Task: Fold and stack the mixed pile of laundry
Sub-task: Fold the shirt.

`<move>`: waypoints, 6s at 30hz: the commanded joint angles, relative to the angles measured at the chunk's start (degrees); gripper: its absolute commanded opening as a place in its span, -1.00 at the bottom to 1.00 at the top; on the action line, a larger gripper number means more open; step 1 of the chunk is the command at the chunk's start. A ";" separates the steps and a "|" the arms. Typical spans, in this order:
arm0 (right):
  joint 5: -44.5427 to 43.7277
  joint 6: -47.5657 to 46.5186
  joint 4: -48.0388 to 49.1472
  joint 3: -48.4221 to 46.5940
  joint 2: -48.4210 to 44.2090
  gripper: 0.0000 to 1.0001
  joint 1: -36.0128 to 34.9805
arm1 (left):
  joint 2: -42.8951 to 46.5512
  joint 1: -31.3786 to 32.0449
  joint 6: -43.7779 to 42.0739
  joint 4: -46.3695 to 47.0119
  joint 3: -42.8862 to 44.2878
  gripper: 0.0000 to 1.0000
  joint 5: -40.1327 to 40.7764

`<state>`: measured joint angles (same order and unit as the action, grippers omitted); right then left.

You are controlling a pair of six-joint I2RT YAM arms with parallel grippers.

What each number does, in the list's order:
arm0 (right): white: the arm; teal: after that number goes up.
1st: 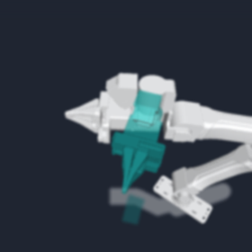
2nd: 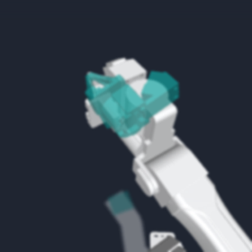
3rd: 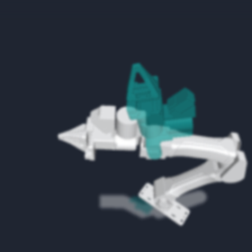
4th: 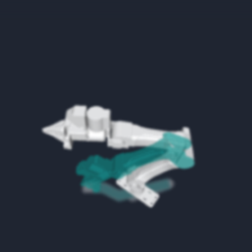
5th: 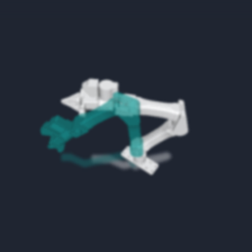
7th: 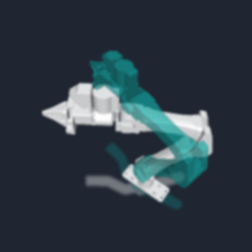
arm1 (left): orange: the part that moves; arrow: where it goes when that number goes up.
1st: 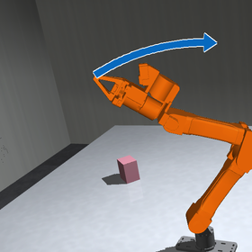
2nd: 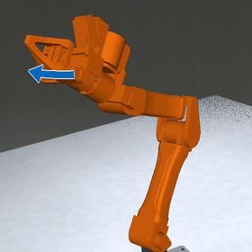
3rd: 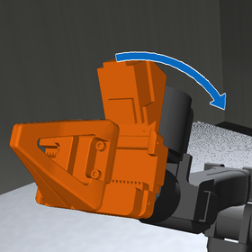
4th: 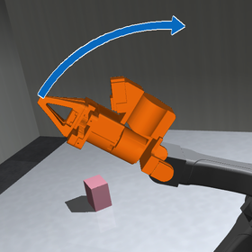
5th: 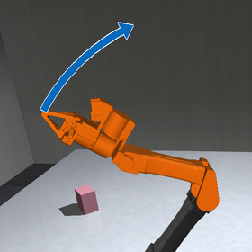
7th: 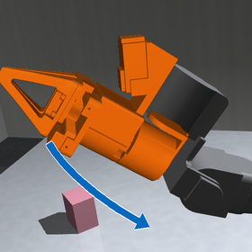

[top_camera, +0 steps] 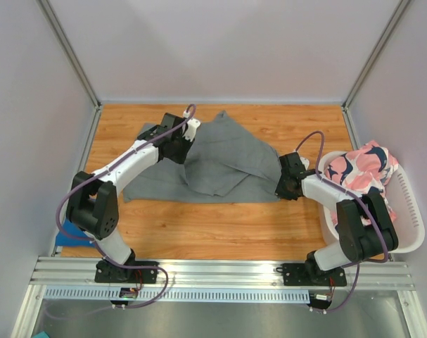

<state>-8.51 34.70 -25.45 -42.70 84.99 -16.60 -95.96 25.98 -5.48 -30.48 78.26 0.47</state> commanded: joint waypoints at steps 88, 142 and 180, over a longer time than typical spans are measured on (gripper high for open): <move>-2.73 1.34 -3.02 0.69 2.55 -0.99 0.25 | 3.06 -11.47 -9.38 -11.00 -13.66 -0.32 12.98; 0.96 -3.23 -13.74 -7.92 -3.69 -0.99 2.10 | 12.55 -13.06 -44.28 13.87 -43.54 -0.59 8.41; 3.15 -7.54 -27.73 -56.59 13.41 -0.24 -7.66 | 8.18 -23.68 -9.13 -17.34 -1.64 0.23 -10.75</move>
<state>-4.60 29.36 -58.17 -92.88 90.48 -24.25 -82.15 5.17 -26.50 -51.83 71.44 -8.19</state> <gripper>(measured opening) 0.386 0.613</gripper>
